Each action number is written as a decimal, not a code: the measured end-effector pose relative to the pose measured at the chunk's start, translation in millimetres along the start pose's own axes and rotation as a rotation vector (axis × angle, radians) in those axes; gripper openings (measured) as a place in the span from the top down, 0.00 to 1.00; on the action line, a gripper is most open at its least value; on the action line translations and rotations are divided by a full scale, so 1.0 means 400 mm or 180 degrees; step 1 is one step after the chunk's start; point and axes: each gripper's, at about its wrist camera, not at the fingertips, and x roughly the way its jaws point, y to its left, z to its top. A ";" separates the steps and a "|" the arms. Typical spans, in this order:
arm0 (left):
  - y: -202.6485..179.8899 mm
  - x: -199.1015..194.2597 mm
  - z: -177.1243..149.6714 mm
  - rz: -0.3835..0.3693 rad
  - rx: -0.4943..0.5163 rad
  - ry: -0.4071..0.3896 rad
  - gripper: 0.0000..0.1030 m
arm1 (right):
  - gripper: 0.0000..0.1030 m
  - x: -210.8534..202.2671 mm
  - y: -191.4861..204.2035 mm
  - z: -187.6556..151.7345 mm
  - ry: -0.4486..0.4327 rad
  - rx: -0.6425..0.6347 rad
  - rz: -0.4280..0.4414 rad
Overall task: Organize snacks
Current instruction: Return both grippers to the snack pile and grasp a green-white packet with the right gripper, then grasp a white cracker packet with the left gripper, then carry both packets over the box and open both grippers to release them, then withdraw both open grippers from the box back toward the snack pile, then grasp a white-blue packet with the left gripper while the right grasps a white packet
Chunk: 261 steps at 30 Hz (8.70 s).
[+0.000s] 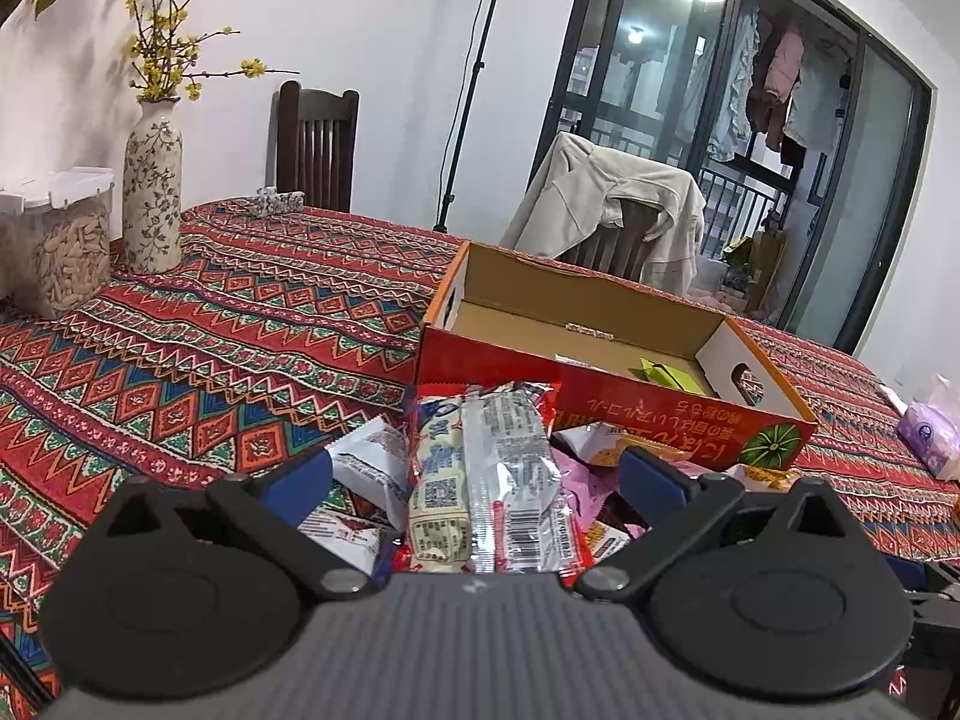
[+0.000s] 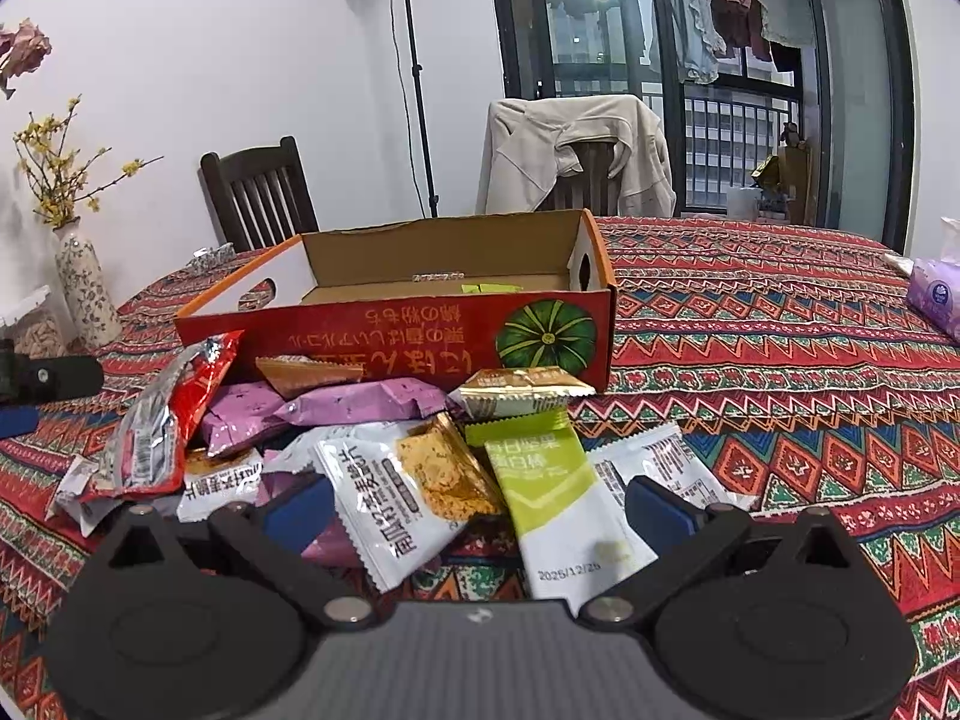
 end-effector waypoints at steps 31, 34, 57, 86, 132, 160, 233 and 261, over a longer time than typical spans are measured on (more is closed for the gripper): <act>0.115 0.007 -0.035 -0.0053 -0.0074 0.0008 0.00 | 0.57 0.092 -0.043 -0.005 0.0339 -0.0426 0.0077; 0.126 0.016 -0.034 0.0021 -0.0056 0.0059 0.00 | 0.66 0.083 -0.050 -0.006 0.0286 -0.0319 0.0067; 0.117 0.113 -0.075 0.0272 0.0359 0.0673 0.00 | 0.66 -0.019 -0.084 0.002 -0.0282 -0.0074 0.0042; 0.138 -0.014 -0.023 0.0031 0.0218 0.0002 0.75 | 0.66 -0.035 -0.088 0.001 -0.0326 -0.0031 0.0095; -0.207 0.470 0.223 0.0035 0.0372 0.0138 0.75 | 0.66 0.364 -0.078 0.337 -0.0464 0.0223 -0.0013; -0.168 0.416 0.228 0.0275 0.0112 -0.0054 0.00 | 0.00 0.349 -0.087 0.314 -0.0440 0.0301 0.0014; -0.002 0.130 0.131 -0.0012 0.0100 -0.0088 0.00 | 0.00 0.114 0.033 0.236 -0.0465 -0.0113 0.0150; 0.144 0.069 0.014 0.0007 0.0010 0.0066 0.00 | 0.10 0.061 0.022 0.056 0.0105 -0.0061 0.0320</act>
